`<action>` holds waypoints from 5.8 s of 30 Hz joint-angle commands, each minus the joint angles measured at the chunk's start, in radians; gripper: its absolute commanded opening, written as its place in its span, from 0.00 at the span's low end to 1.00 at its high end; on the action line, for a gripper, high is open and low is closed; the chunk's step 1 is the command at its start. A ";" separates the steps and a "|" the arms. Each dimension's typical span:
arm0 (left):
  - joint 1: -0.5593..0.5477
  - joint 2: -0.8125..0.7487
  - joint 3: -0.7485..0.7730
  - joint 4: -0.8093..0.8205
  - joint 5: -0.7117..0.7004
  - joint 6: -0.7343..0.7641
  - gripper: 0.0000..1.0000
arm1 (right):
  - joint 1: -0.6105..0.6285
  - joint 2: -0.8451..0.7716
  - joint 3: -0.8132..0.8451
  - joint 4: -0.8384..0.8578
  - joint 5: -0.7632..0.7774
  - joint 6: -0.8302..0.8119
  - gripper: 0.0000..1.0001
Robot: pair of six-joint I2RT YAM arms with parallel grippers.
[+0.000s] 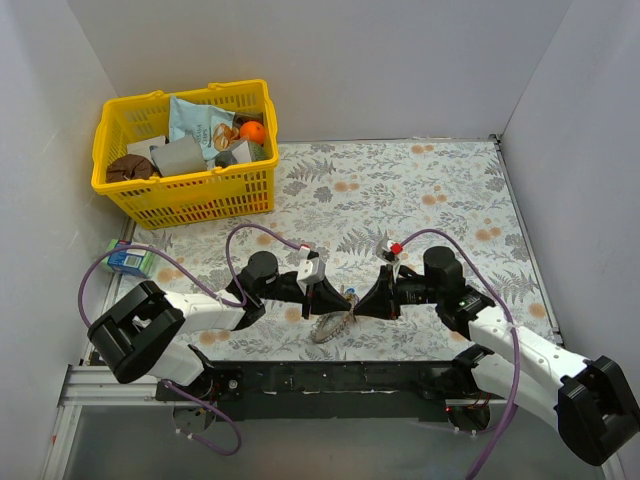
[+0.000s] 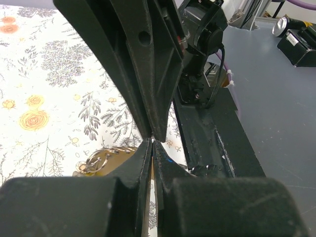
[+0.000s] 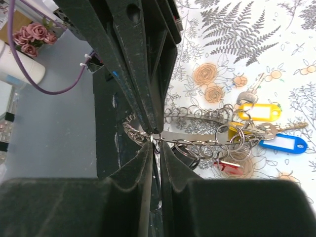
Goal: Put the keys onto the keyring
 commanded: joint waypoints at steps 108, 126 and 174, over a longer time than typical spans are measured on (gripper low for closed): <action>-0.025 -0.079 -0.086 0.127 -0.107 0.032 0.00 | -0.003 -0.010 0.241 -0.364 0.121 -0.267 0.65; -0.023 -0.145 -0.087 0.264 -0.079 -0.039 0.00 | -0.003 -0.002 0.287 -0.312 -0.050 -0.216 0.67; -0.017 -0.196 -0.006 0.301 -0.093 -0.079 0.00 | -0.003 -0.022 0.347 -0.303 -0.125 -0.179 0.33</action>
